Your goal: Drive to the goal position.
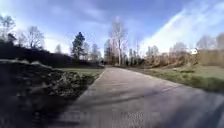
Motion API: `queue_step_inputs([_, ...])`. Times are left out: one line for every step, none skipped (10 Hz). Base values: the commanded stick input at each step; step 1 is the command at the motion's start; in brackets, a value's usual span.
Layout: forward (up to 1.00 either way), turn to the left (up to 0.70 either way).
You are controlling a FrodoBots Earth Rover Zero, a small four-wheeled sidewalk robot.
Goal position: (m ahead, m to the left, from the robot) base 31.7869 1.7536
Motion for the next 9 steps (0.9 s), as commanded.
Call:
queue_step_inputs([1.00,0.00])
queue_step_inputs([1.00,0.00])
queue_step_inputs([1.00,0.00])
queue_step_inputs([1.00,0.00])
queue_step_inputs([1.00,0.00])
queue_step_inputs([1.00,0.00])
queue_step_inputs([1.00,0.00])
queue_step_inputs([1.00,0.00])
queue_step_inputs([1.00,0.00])
